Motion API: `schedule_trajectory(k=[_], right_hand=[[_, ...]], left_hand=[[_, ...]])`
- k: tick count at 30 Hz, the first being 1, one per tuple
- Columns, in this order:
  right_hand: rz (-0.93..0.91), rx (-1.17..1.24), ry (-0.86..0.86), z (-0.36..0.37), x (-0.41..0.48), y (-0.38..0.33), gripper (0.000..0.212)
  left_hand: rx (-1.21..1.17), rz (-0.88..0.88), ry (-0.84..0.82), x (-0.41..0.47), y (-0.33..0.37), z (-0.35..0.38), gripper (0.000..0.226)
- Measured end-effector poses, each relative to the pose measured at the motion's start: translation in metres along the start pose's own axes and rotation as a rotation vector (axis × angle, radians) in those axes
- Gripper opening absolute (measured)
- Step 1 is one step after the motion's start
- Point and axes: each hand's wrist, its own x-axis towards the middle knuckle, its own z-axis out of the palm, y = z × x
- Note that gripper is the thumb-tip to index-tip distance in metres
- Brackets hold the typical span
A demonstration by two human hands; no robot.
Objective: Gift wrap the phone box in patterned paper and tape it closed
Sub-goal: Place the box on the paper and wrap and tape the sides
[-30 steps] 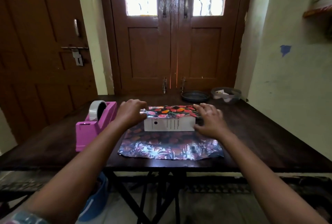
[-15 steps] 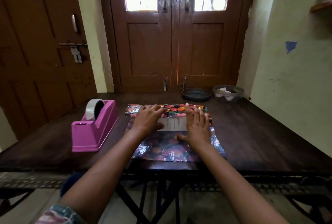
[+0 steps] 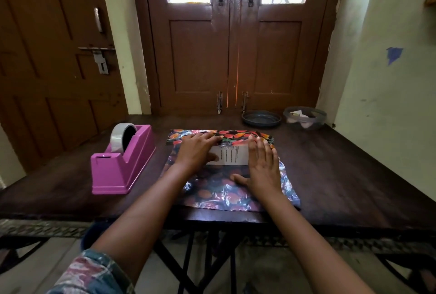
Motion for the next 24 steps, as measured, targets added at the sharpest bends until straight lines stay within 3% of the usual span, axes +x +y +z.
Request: schedule_trajectory(k=[9, 17, 24], right_hand=[[-0.166, -0.116, -0.046, -0.018, 0.022, -0.003, 0.119], [-0.267, -0.106, -0.131, -0.010, 0.021, 0.003, 0.086], [-0.260, -0.093, -0.122, -0.001, 0.016, 0.005, 0.079]], left_hand=[[-0.015, 0.073, -0.040, -0.003, -0.014, 0.004, 0.064], [0.006, 0.078, 0.036, -0.009, -0.021, 0.006, 0.055], [-0.003, 0.108, 0.106, -0.013, -0.026, 0.016, 0.056]])
